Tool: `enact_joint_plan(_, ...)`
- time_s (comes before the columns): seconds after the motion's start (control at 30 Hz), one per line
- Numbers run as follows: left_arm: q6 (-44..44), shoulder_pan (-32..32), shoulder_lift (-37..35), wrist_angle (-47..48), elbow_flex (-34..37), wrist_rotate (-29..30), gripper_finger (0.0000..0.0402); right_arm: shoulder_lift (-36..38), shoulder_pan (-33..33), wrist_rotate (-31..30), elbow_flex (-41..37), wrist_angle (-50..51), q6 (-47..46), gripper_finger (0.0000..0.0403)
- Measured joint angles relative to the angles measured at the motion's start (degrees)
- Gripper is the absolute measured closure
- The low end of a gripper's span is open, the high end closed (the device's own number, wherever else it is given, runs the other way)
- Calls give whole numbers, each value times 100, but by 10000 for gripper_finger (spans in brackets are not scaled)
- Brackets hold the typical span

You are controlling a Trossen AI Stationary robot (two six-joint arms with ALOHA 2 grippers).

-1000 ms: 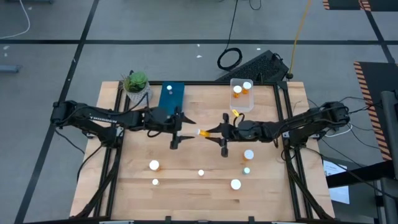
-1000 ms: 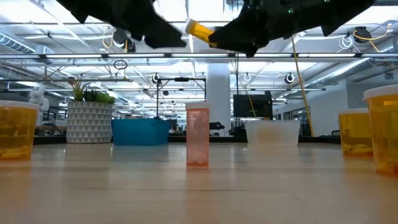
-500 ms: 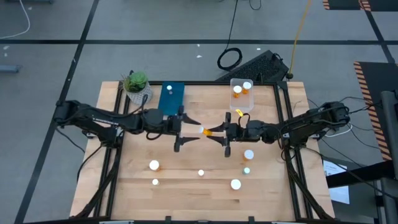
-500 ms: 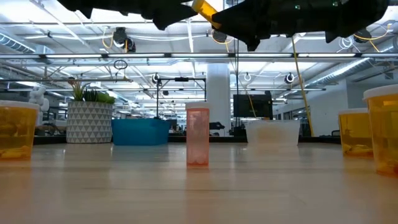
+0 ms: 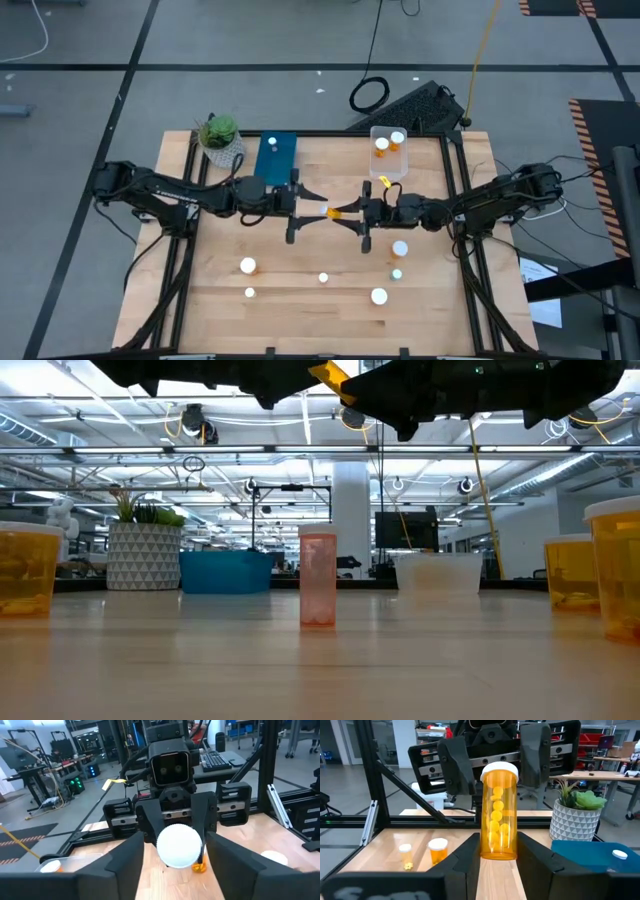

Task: Pick and place medicine bottles into bin by pill shape (circle, oval)
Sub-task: Put the orange bottled tablets into the blue bin

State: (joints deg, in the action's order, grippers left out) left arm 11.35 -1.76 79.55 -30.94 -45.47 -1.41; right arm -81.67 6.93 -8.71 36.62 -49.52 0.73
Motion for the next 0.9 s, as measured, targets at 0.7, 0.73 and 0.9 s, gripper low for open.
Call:
enact_joint_plan(0.7,-63,30,-94,212,0,-251,269,2,9,-164,0,148,-2,261)
enact_joint_plan(0.73,-60,44,-104,210,-5,-281,269,2,9,-171,0,193,-2,249)
enact_joint_plan(0.9,-59,157,-331,555,-13,-326,268,2,7,-203,0,337,-8,181)
